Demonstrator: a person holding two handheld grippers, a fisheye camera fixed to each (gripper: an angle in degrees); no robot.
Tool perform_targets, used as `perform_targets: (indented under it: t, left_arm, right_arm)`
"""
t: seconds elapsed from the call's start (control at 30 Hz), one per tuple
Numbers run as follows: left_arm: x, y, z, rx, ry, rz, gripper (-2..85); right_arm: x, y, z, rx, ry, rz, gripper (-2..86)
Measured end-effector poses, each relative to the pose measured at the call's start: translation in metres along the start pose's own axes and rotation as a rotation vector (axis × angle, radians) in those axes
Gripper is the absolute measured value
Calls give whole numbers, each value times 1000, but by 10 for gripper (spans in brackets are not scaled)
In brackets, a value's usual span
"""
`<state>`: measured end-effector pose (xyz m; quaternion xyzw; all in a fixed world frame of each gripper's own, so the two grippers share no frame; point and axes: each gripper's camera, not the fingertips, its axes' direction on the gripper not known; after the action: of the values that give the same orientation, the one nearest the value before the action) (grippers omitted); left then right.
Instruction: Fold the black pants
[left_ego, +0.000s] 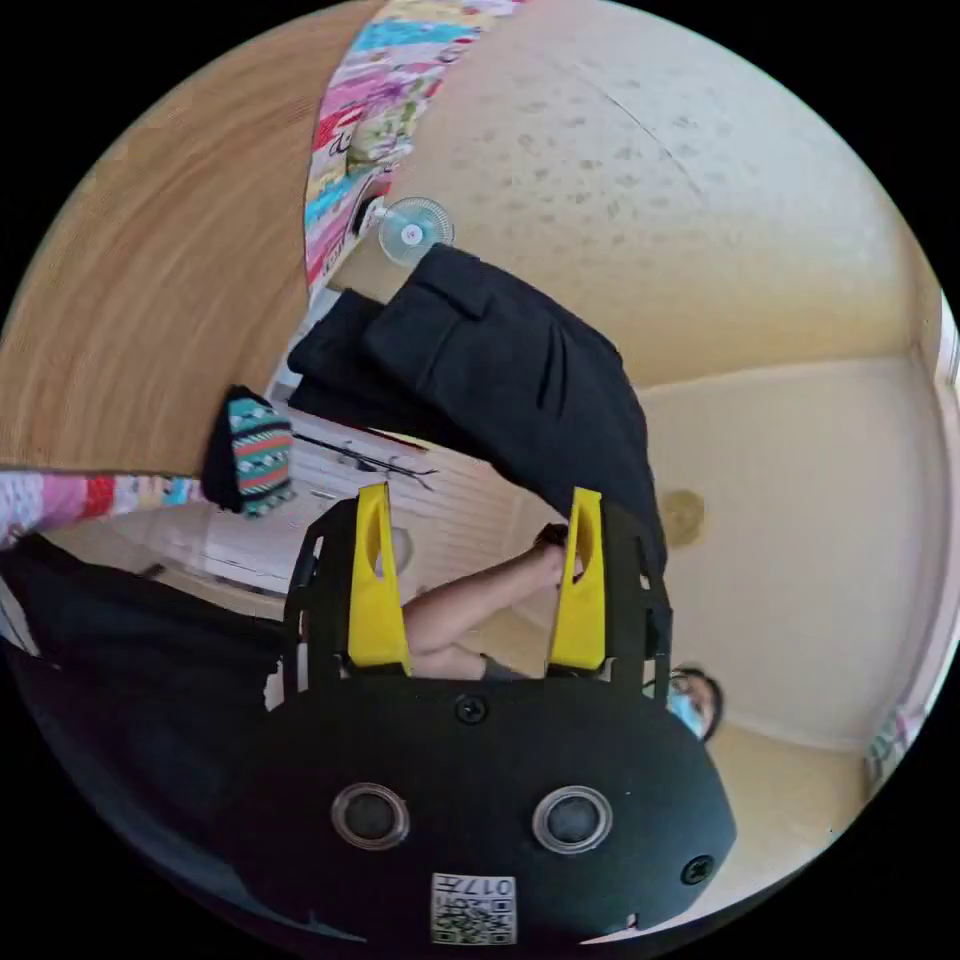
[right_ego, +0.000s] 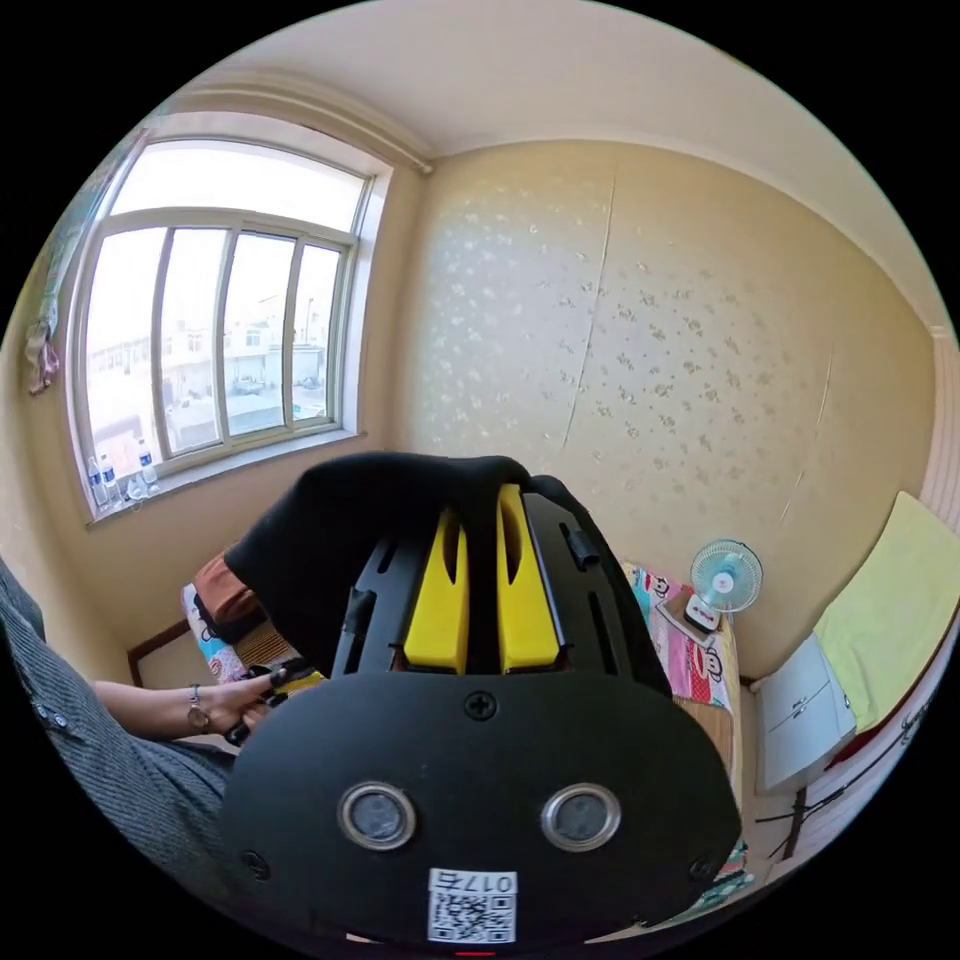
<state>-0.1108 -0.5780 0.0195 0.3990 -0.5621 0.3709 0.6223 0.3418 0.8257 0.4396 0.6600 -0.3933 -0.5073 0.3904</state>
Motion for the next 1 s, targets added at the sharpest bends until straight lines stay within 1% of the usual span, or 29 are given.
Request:
perform_targets:
  t: [0.03,0.07,0.1,0.13,0.17,0.2,0.23,0.3,0.33,0.4,0.43,0.5,0.53,0.6,0.63,0.7,0.73,0.77,0.8,0.83,0.87,0.9,0.93,0.97,1.0]
  left_arm:
    - [-10,-4,2,9,69,-31,202]
    - [-27,-10,2,63,236,-60,160]
    - [-41,-12,-6,182,406,-62,119]
    - [-45,-12,-10,229,448,-65,100]
    - [-46,-12,-20,285,449,-30,71]
    - [-37,-13,-34,326,410,67,52]
    - [-30,-15,-41,337,380,117,47]
    - [2,-17,-65,344,280,354,34]
    - [13,-17,-69,338,267,428,32]
    - [57,-9,-71,292,171,709,27]
    - [67,-6,-69,277,137,776,26]
    - [105,8,-50,186,39,1007,21]
    - [113,13,-42,159,14,1063,20]
    - [138,31,-2,70,-112,1243,17]
    - [142,35,10,51,-145,1274,16]
    - [147,48,57,-17,-286,1366,18]
    - [146,50,69,-29,-322,1382,18]
    - [140,56,92,-37,-400,1404,19]
    - [130,60,114,-25,-492,1408,21]
    - [125,62,125,-15,-545,1405,21]
    - [112,65,146,10,-653,1396,21]
    - [97,68,164,22,-753,1396,21]
    - [90,69,172,23,-790,1393,20]
    - [73,67,185,15,-833,1373,19]
    - [56,60,194,-15,-837,1342,18]
  right_arm:
    - [-4,-1,-1,3,-2,-16,52]
    - [-8,-1,-1,3,-3,-45,52]
    - [-8,2,0,-7,-10,-47,51]
    - [-6,4,1,-16,-20,-38,51]
    - [2,10,5,-40,-51,-13,51]
    - [12,19,11,-71,-78,13,51]
    - [17,24,15,-89,-86,26,50]
    - [40,50,33,-187,-110,86,49]
    - [46,57,39,-214,-121,106,49]
    - [66,91,60,-312,-220,202,48]
    - [69,101,65,-336,-252,220,48]
    - [66,132,86,-437,-337,224,49]
    - [62,139,93,-471,-347,218,49]
    - [36,162,123,-651,-366,159,50]
    - [28,168,131,-701,-363,136,51]
    - [-5,188,159,-874,-338,51,48]
    - [-11,192,164,-913,-325,38,46]
    - [-22,197,170,-958,-299,21,41]
    - [-28,197,168,-958,-291,26,35]
    - [-30,195,164,-942,-290,43,35]
    - [-30,187,154,-888,-309,91,35]
    - [-28,176,140,-807,-369,137,44]
    - [-28,170,131,-751,-416,151,48]
    - [-29,157,112,-625,-514,166,68]
    - [-33,146,92,-485,-597,154,93]
